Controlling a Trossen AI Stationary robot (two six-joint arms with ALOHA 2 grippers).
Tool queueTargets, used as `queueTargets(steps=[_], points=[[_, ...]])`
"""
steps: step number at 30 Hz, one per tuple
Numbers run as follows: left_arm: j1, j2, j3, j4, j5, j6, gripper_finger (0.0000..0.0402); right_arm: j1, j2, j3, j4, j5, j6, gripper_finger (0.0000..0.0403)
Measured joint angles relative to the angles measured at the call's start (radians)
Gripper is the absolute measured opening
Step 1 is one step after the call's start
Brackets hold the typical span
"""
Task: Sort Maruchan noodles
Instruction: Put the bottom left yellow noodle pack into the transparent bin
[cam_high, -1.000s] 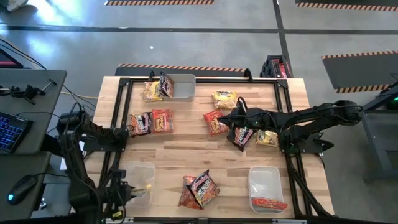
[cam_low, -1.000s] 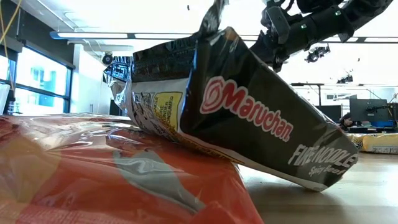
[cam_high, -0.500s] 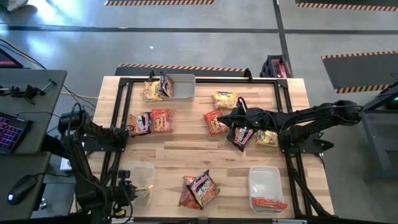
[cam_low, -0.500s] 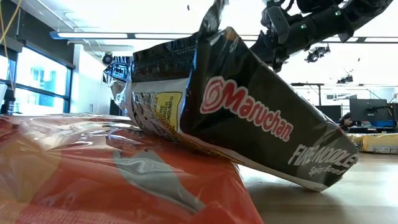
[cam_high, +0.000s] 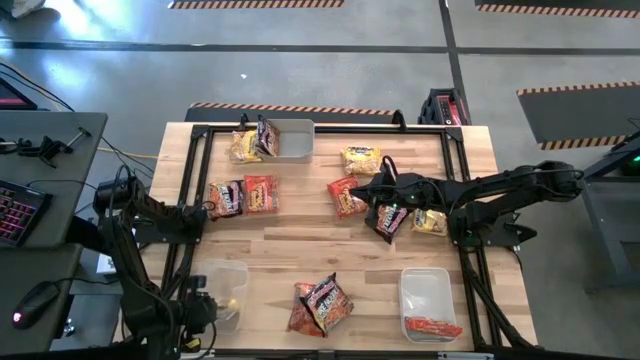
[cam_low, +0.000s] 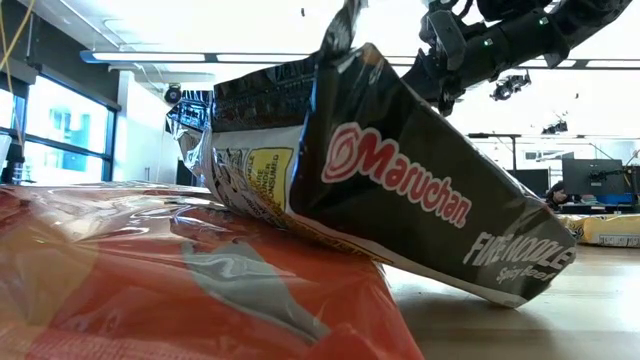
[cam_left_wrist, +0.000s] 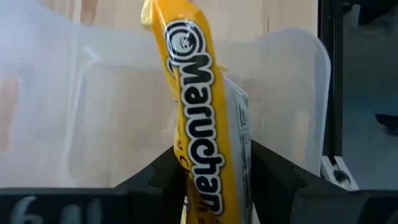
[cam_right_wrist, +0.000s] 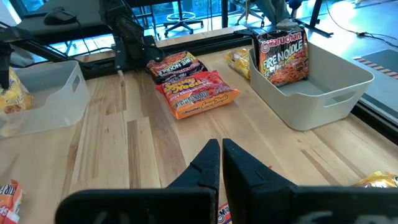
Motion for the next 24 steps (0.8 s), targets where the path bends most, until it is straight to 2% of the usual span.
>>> queueTargets(steps=[6, 24], points=[[0.017, -0.028, 0.0, 0.011, 0.055, -0.032, 0.015, 0.0, 0.0, 0.0, 0.0, 0.0, 0.0, 0.0], [0.025, -0.128, 0.0, 0.08, 0.035, 0.069, 0.0149, 0.0, 0.0, 0.0, -0.018, -0.005, 0.0, 0.0]])
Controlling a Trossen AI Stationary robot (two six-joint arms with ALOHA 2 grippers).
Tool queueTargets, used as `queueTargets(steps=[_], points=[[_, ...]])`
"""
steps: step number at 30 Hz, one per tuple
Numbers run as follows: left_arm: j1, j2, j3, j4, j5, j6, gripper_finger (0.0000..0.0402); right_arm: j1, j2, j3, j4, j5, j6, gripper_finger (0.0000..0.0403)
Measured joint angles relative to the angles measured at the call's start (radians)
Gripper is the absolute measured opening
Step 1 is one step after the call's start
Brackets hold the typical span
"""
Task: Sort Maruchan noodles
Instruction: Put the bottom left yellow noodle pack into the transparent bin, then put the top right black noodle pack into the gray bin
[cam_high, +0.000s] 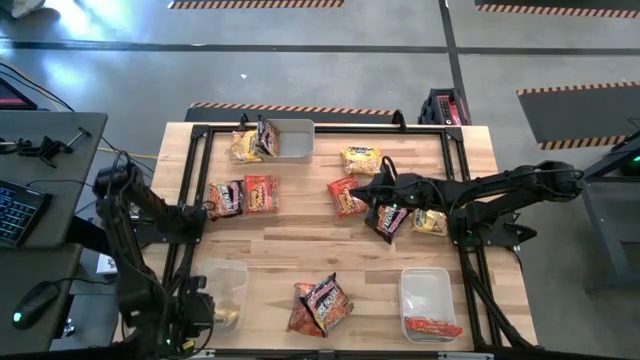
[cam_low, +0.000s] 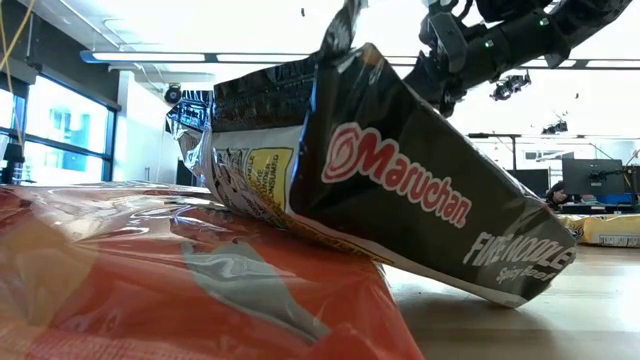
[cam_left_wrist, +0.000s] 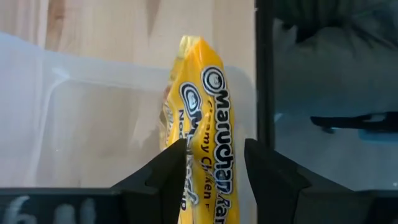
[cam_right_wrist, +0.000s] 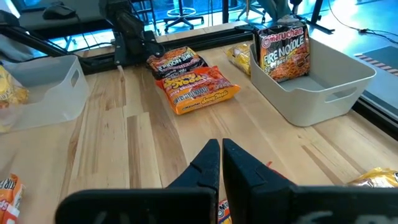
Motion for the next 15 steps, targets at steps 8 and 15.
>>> queueTargets(steps=[8, 15], points=[[0.001, -0.068, 0.0, 0.0, -0.024, 0.021, 0.0112, 0.0, 0.0, 0.0, -0.005, -0.013, -0.002, 0.0], [0.112, -0.182, -0.024, -0.12, -0.081, -0.027, 0.0058, 0.0, 0.0, 0.0, -0.005, -0.015, -0.009, 0.0]])
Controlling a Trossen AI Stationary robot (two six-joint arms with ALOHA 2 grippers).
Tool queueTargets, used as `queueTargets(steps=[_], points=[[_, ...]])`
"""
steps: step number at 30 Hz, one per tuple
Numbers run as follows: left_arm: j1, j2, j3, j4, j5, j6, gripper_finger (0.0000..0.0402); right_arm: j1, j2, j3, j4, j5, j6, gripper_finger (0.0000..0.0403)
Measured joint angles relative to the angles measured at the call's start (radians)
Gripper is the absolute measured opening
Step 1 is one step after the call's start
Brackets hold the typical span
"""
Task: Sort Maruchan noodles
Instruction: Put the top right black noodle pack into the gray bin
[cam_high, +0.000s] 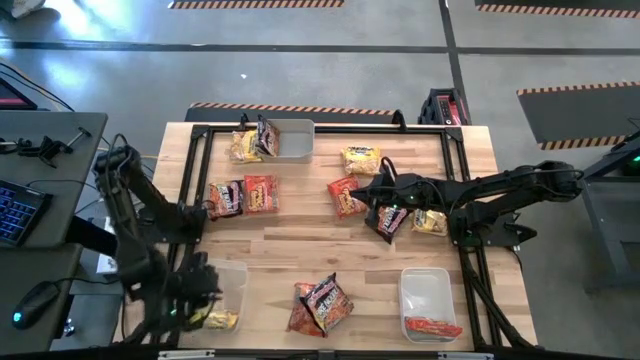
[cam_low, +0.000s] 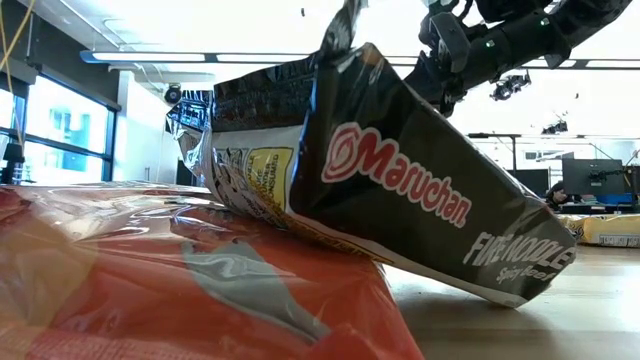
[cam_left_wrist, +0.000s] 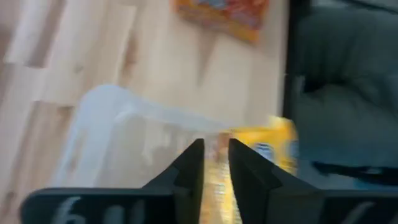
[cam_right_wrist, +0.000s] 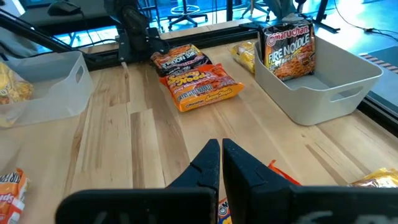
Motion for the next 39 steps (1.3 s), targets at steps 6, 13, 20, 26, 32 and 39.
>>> queueTargets(steps=[6, 13, 20, 26, 32, 39], points=[[0.184, -0.015, -0.131, 0.155, 0.264, 0.194, 0.0004, 0.0, 0.0, 0.0, -0.024, -0.007, -0.002, 0.0], [0.28, 0.017, -0.256, 0.351, 0.41, 0.257, 0.0003, 0.0, 0.0, 0.0, -0.049, -0.007, -0.003, 0.0], [0.288, 0.074, -0.266, 0.448, 0.52, 0.274, 0.0001, 0.0, 0.0, 0.0, -0.051, -0.007, -0.029, 0.0], [0.288, 0.126, -0.266, 0.483, 0.591, 0.28, 0.0, 0.0, 0.0, 0.0, -0.051, -0.006, -0.047, 0.0], [0.288, 0.135, -0.266, 0.537, 0.619, 0.319, 0.0, 0.0, 0.0, 0.0, -0.054, -0.006, -0.047, 0.0], [0.292, 0.07, -0.266, 0.521, 0.607, 0.31, 0.0, 0.0, 0.0, 0.0, -0.059, -0.006, -0.065, 0.0]])
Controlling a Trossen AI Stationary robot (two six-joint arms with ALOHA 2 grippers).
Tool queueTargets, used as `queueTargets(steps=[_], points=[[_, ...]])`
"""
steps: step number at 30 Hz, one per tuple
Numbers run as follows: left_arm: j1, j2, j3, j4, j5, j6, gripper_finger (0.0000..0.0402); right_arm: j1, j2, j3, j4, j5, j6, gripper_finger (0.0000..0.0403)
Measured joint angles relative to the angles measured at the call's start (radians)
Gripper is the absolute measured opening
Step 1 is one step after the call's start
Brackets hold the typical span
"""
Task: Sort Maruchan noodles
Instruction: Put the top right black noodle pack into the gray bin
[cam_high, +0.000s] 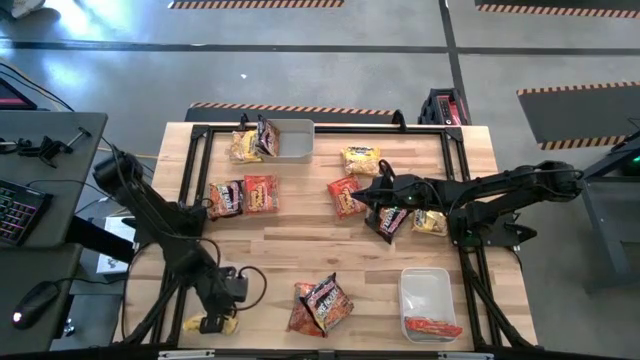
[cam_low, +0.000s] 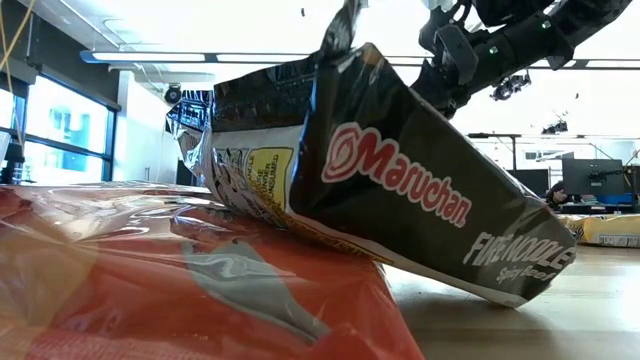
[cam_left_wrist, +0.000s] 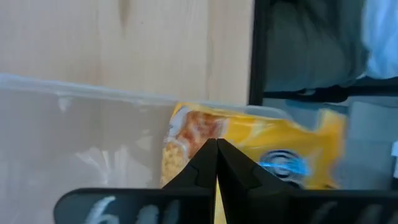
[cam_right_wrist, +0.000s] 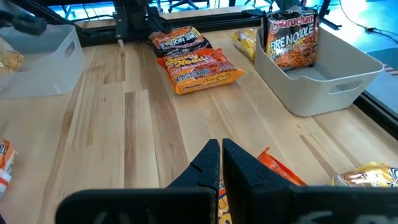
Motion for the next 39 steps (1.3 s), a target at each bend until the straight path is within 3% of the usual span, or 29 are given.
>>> queueTargets(steps=[6, 12, 16, 23, 29, 39], points=[[0.026, -0.101, 0.0, -0.028, -0.112, 0.064, 0.0, 0.0, 0.0, 0.0, -0.014, 0.0, -0.044, 0.0], [0.14, -0.191, -0.001, -0.014, -0.253, 0.261, 0.0, -0.014, 0.019, 0.0, 0.035, -0.028, -0.111, 0.0], [0.267, -0.242, -0.094, 0.159, -0.234, 0.426, 0.0, -0.036, 0.058, 0.0, 0.119, -0.109, -0.142, 0.0], [0.528, -0.269, -0.365, 0.707, -0.093, 0.648, 0.0, -0.051, 0.269, 0.0, 0.492, -0.261, -0.164, 0.0], [0.713, -0.217, -0.459, 0.979, -0.127, 0.739, 0.0, -0.051, 0.447, 0.0, 0.778, -0.335, -0.088, 0.0], [0.914, -0.02, -0.46, 1.17, -0.127, 0.747, 0.0, -0.116, 0.405, 0.0, 0.668, -0.354, -0.067, 0.0]])
